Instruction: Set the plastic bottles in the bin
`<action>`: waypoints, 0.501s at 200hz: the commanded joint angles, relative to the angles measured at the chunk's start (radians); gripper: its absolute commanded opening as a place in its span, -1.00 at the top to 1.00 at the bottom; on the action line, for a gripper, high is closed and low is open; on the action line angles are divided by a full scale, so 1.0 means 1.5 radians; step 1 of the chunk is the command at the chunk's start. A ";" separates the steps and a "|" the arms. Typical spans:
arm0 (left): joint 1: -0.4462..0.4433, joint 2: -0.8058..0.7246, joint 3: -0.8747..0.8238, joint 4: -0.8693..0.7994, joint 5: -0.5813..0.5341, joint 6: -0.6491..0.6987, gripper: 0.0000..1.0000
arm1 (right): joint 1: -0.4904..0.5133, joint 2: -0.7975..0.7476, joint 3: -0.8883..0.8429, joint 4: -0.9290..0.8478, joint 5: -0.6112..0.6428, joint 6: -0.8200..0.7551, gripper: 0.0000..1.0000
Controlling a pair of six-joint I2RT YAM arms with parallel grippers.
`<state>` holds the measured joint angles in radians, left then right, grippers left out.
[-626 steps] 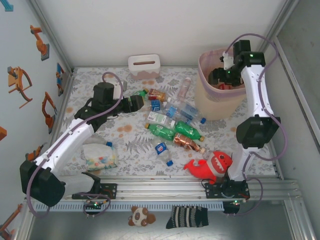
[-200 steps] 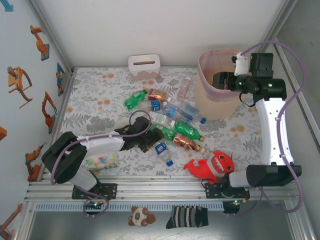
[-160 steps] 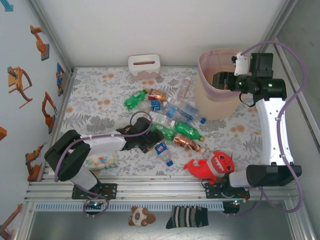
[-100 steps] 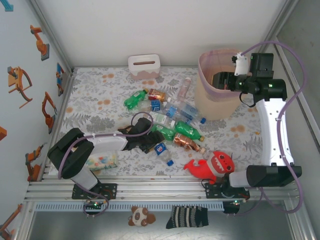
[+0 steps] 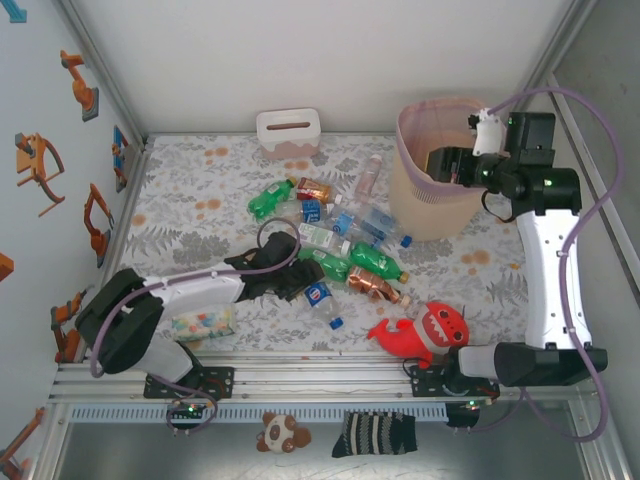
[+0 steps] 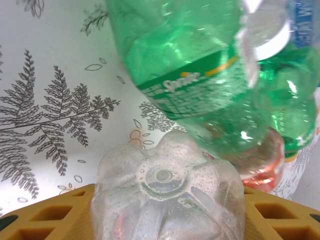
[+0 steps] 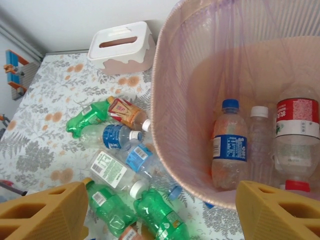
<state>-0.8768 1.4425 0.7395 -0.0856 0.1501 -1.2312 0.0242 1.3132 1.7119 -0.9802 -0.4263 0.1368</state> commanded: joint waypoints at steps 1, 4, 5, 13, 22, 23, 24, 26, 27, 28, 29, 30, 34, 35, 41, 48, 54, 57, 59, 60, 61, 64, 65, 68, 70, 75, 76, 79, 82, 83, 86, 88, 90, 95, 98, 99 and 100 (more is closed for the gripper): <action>0.000 -0.061 0.038 -0.064 -0.038 0.080 -0.08 | 0.006 -0.023 -0.018 0.017 -0.049 0.019 -0.53; 0.001 -0.068 0.041 -0.068 -0.040 0.090 -0.08 | 0.006 -0.025 -0.022 0.021 -0.056 0.020 -0.52; 0.001 -0.071 0.043 -0.068 -0.040 0.093 -0.08 | 0.006 -0.026 -0.023 0.022 -0.059 0.020 -0.52; 0.001 -0.090 0.050 -0.074 -0.046 0.121 -0.08 | 0.006 -0.032 -0.033 0.034 -0.077 0.025 -0.51; 0.000 -0.110 0.058 -0.072 -0.049 0.149 -0.07 | 0.007 -0.041 -0.044 0.049 -0.092 0.032 -0.49; 0.000 -0.112 0.058 -0.071 -0.049 0.153 -0.07 | 0.008 -0.042 -0.045 0.050 -0.094 0.033 -0.49; 0.000 -0.115 0.059 -0.071 -0.049 0.156 -0.07 | 0.008 -0.043 -0.047 0.052 -0.097 0.034 -0.49; 0.000 -0.119 0.060 -0.069 -0.049 0.163 -0.06 | 0.008 -0.045 -0.049 0.056 -0.103 0.035 -0.48; 0.000 -0.120 0.061 -0.068 -0.049 0.166 -0.06 | 0.009 -0.046 -0.050 0.058 -0.106 0.035 -0.48; 0.001 -0.123 0.061 -0.067 -0.048 0.169 -0.06 | 0.009 -0.047 -0.052 0.060 -0.108 0.036 -0.48; 0.001 -0.126 0.061 -0.066 -0.048 0.172 -0.06 | 0.009 -0.049 -0.054 0.063 -0.111 0.038 -0.48; 0.001 -0.128 0.062 -0.065 -0.048 0.175 -0.06 | 0.010 -0.050 -0.055 0.065 -0.114 0.038 -0.48; 0.000 -0.136 0.063 -0.059 -0.045 0.187 -0.05 | 0.011 -0.055 -0.062 0.075 -0.126 0.040 -0.47; 0.000 -0.137 0.063 -0.059 -0.045 0.191 -0.05 | 0.012 -0.056 -0.064 0.077 -0.129 0.041 -0.48; 0.000 -0.149 0.067 -0.051 -0.042 0.210 -0.04 | 0.015 -0.064 -0.075 0.095 -0.148 0.045 -0.47; 0.001 -0.159 0.071 -0.046 -0.039 0.232 -0.03 | 0.018 -0.073 -0.088 0.116 -0.175 0.048 -0.47; 0.001 -0.165 0.077 -0.043 -0.037 0.251 -0.02 | 0.022 -0.080 -0.100 0.136 -0.198 0.052 -0.47; 0.001 -0.168 0.080 -0.041 -0.033 0.261 -0.01 | 0.024 -0.083 -0.106 0.145 -0.210 0.054 -0.47; 0.001 -0.169 0.083 -0.040 -0.030 0.269 0.00 | 0.026 -0.086 -0.109 0.151 -0.216 0.055 -0.47; 0.002 -0.170 0.084 -0.039 -0.028 0.273 0.00 | 0.026 -0.087 -0.111 0.154 -0.221 0.056 -0.47; 0.002 -0.171 0.085 -0.038 -0.026 0.277 0.00 | 0.027 -0.087 -0.112 0.154 -0.225 0.057 -0.47; 0.002 -0.173 0.089 -0.035 -0.021 0.289 0.00 | 0.029 -0.090 -0.116 0.162 -0.237 0.058 -0.47; 0.002 -0.173 0.090 -0.035 -0.019 0.294 0.00 | 0.030 -0.090 -0.118 0.164 -0.241 0.059 -0.47; 0.003 -0.173 0.095 -0.031 -0.012 0.306 0.00 | 0.032 -0.094 -0.122 0.171 -0.254 0.060 -0.47; 0.003 -0.174 0.098 -0.029 -0.008 0.315 0.00 | 0.034 -0.095 -0.125 0.178 -0.261 0.061 -0.46; 0.003 -0.176 0.106 -0.026 0.005 0.336 0.00 | 0.039 -0.099 -0.131 0.192 -0.280 0.062 -0.46; 0.003 -0.176 0.108 -0.025 0.007 0.340 0.00 | 0.040 -0.099 -0.133 0.195 -0.283 0.062 -0.46; 0.004 -0.176 0.114 -0.022 0.012 0.351 0.00 | 0.043 -0.102 -0.138 0.203 -0.293 0.062 -0.46; 0.004 -0.176 0.119 -0.019 0.017 0.363 0.00 | 0.047 -0.105 -0.143 0.212 -0.302 0.063 -0.47; 0.005 -0.176 0.120 -0.018 0.020 0.364 0.01 | 0.049 -0.105 -0.145 0.214 -0.305 0.063 -0.46; 0.005 -0.177 0.126 -0.015 0.027 0.379 0.00 | 0.053 -0.107 -0.150 0.222 -0.312 0.063 -0.47; 0.006 -0.177 0.129 -0.012 0.032 0.387 0.01 | 0.056 -0.109 -0.154 0.227 -0.315 0.064 -0.46; 0.007 -0.177 0.132 -0.010 0.036 0.395 0.00 | 0.059 -0.111 -0.157 0.233 -0.319 0.063 -0.46; 0.008 -0.178 0.141 -0.002 0.049 0.415 -0.01 | 0.067 -0.114 -0.165 0.246 -0.326 0.062 -0.46; 0.008 -0.178 0.145 0.004 0.057 0.426 -0.03 | 0.072 -0.116 -0.170 0.253 -0.330 0.061 -0.46; 0.008 -0.178 0.147 0.006 0.059 0.430 -0.03 | 0.074 -0.117 -0.171 0.255 -0.331 0.061 -0.46; 0.009 -0.178 0.149 0.007 0.061 0.434 -0.03 | 0.075 -0.118 -0.173 0.257 -0.332 0.061 -0.46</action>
<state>-0.8738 1.1950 0.8948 -0.1402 0.1463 -0.7925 0.0921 1.1694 1.4967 -0.7410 -0.7753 0.2104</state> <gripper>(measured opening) 0.540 0.732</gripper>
